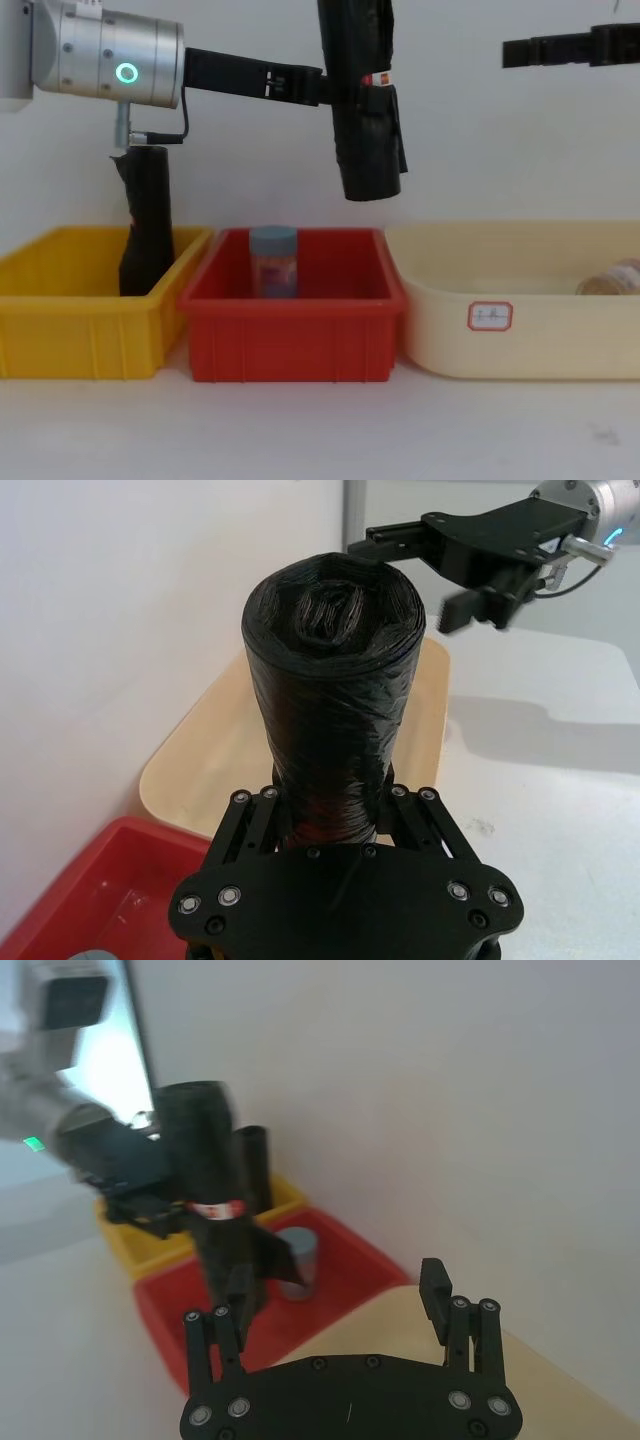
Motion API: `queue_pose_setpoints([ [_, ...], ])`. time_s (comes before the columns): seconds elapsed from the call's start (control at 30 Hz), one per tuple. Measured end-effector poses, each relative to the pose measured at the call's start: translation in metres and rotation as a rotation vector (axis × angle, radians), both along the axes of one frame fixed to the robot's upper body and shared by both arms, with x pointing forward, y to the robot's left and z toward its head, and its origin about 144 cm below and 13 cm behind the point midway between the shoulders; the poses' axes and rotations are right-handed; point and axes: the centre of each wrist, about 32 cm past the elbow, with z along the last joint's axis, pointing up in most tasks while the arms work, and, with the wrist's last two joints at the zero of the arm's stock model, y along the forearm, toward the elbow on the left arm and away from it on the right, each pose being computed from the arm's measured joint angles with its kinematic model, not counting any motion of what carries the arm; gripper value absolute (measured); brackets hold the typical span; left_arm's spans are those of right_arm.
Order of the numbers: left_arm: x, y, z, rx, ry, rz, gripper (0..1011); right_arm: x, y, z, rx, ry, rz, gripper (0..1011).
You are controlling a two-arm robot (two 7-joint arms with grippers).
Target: Pick up the garbage bag with the one hand and transfer it to the other hand.
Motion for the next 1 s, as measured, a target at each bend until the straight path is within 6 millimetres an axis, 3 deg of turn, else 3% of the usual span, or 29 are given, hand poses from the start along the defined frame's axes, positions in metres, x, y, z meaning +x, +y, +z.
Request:
queue_pose_setpoints([
  [0.53, 0.002, -0.008, -0.001, 0.024, -0.004, -0.026, 411, -0.005, 0.029, 0.007, -0.057, -0.091, 0.186, 1001],
  [1.0, 0.004, -0.007, -0.004, 0.018, -0.006, -0.02, 411, 0.003, 0.04, 0.014, -0.027, -0.112, 0.217, 1001],
])
